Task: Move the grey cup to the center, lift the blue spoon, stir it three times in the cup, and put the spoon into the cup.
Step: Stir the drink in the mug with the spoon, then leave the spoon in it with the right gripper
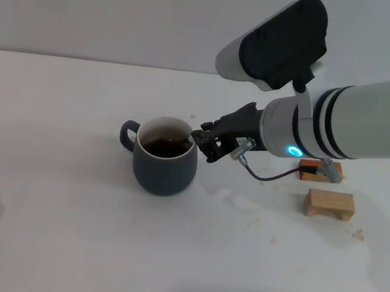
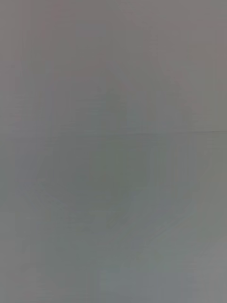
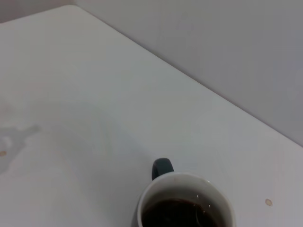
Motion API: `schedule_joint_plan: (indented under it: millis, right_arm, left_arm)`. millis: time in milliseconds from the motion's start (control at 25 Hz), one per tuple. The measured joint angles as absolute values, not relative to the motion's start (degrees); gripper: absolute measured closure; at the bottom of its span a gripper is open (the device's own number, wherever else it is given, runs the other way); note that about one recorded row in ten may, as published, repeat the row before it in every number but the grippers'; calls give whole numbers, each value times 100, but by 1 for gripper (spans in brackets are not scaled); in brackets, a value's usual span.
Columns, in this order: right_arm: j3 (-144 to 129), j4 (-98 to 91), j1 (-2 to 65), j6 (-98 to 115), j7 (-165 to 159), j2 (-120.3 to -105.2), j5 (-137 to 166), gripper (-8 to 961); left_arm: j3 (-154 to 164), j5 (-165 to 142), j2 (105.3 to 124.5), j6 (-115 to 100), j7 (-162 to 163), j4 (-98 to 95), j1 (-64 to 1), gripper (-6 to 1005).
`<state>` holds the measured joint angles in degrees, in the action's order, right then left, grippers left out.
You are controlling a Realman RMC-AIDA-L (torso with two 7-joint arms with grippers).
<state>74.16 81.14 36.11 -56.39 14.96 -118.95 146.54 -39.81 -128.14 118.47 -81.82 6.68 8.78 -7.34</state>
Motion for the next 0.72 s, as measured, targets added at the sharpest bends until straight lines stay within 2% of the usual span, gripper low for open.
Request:
schedule_joint_plan:
  millis: [720]
  right_arm:
    - [7276,8444,3481,-5966,1495,-11909,14357,807]
  left_arm:
    - [-3981,-12814,11847,-8187,668,889,-728,1001]
